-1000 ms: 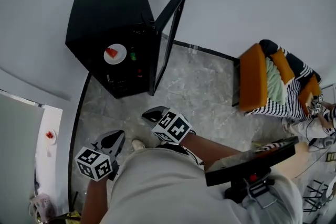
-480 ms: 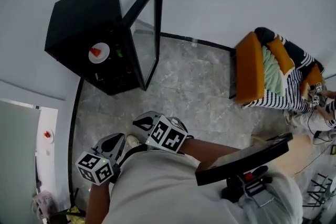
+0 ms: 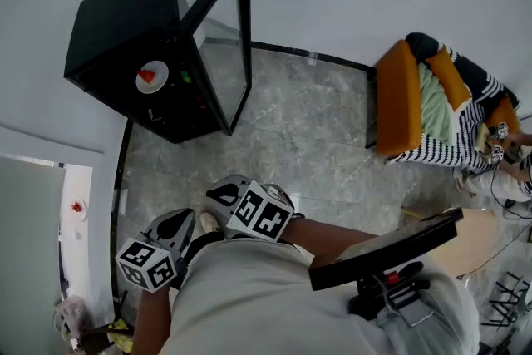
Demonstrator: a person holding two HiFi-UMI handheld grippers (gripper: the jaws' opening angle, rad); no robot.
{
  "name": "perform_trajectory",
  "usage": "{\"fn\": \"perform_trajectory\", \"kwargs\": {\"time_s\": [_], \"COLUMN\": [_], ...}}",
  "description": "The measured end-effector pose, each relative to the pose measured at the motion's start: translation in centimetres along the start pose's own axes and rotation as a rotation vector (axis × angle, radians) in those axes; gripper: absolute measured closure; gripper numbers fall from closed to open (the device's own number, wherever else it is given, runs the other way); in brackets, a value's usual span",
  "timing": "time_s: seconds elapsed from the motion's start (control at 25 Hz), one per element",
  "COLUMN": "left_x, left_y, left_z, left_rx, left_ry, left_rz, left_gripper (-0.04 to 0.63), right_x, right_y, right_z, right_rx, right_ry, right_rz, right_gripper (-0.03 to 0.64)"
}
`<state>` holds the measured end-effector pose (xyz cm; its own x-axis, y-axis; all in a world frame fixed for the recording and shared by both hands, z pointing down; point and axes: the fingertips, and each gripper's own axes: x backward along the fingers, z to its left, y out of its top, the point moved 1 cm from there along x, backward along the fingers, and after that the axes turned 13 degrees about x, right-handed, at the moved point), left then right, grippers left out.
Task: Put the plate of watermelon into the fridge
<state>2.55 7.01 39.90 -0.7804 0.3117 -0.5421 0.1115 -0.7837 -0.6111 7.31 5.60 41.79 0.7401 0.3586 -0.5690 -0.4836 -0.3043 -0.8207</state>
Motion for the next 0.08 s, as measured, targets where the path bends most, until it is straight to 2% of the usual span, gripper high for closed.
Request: {"fn": "perform_trajectory", "kwargs": {"time_s": [0.08], "left_x": [-0.07], "left_y": [-0.61], "left_z": [-0.26], "left_rx": [0.004], "left_ry": [0.003], "left_rz": [0.004], "left_gripper": [0.581], "right_x": [0.02], "right_y": [-0.37], "right_z": [0.42], "right_rx": [-0.006], "right_ry": [0.005], "right_rz": [-0.005], "right_gripper": [0.601]}}
